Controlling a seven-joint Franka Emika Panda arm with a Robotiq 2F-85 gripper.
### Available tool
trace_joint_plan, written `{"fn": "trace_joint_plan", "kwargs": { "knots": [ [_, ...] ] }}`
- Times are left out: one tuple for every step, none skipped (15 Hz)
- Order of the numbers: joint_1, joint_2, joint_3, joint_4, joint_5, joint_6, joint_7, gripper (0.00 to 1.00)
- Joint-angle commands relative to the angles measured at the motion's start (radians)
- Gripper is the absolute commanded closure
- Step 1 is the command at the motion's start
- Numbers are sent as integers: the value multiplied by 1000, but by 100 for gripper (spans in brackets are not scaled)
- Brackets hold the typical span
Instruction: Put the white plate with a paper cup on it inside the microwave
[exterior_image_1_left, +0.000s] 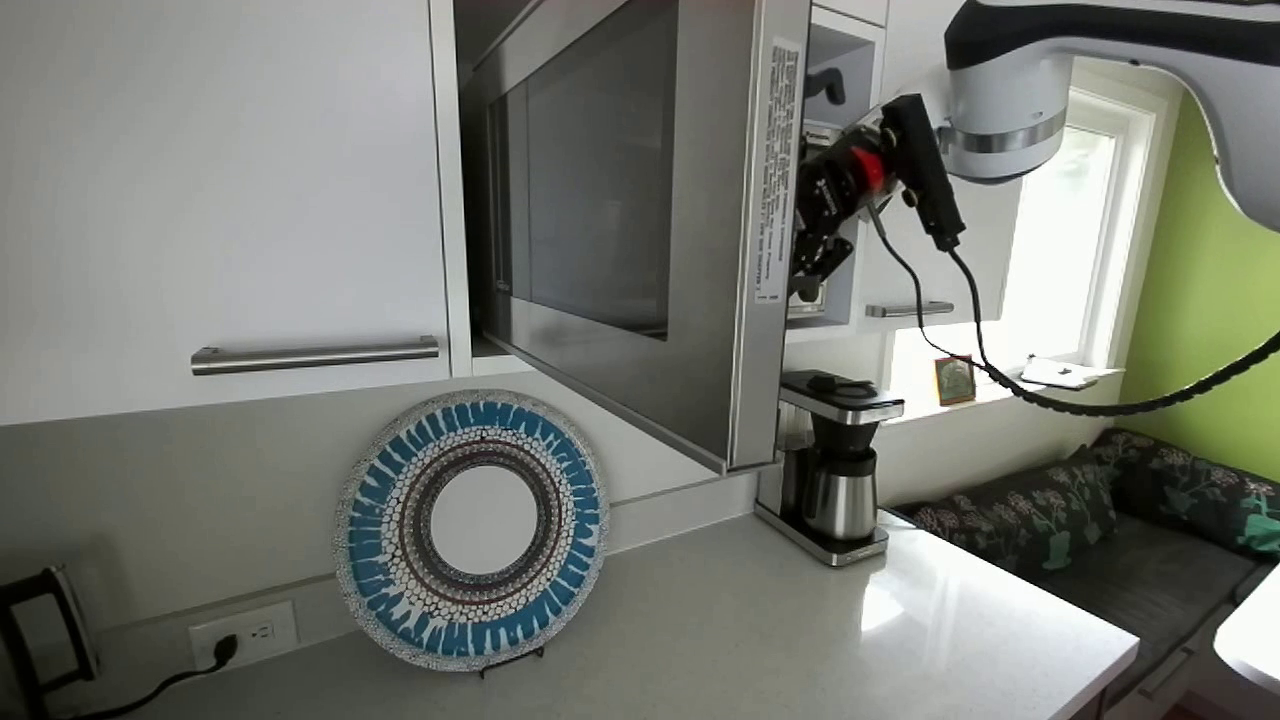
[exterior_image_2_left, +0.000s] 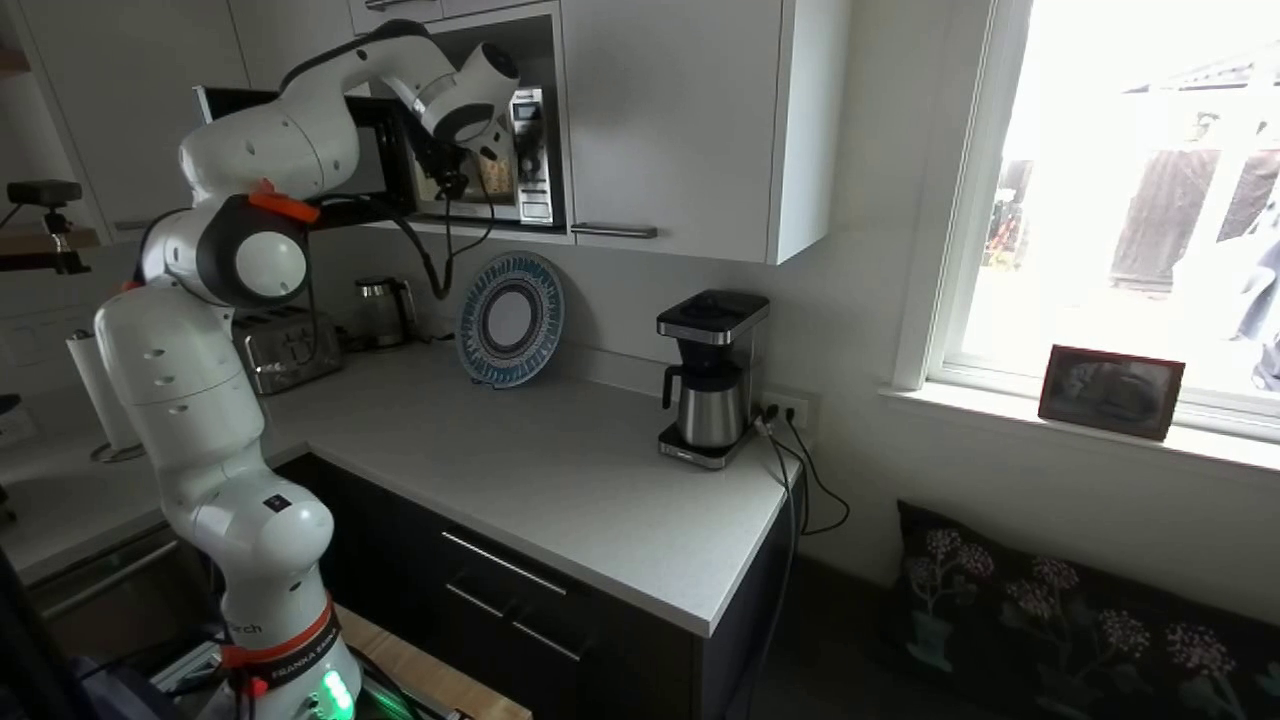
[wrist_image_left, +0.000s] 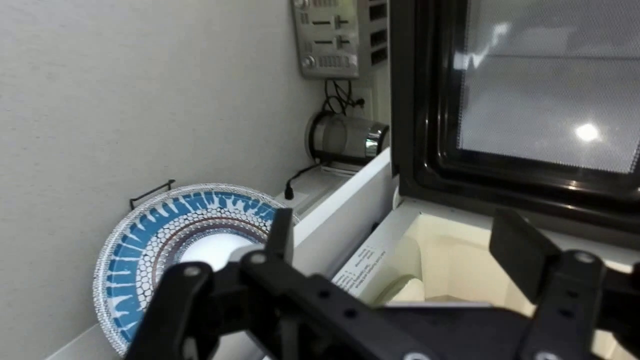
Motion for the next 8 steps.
{"fn": "trace_joint_plan", "kwargs": {
  "knots": [
    [-15,50,-12,167,-126,-170,-44,0],
    [-17,57,-14,201,-154,-197,-78,0],
    [-20,58,-15,229,-185,-202,-110,0],
    [-22,57,-16,251,-218,-203,-143,0],
    [-23,45,-16,259,-258,-191,-169,0],
    [-24,36,-15,263,-288,-167,-205,0],
    [-26,30,-16,281,-323,-163,-234,0],
    [-28,21,-17,288,-345,-137,-267,0]
  ]
}}
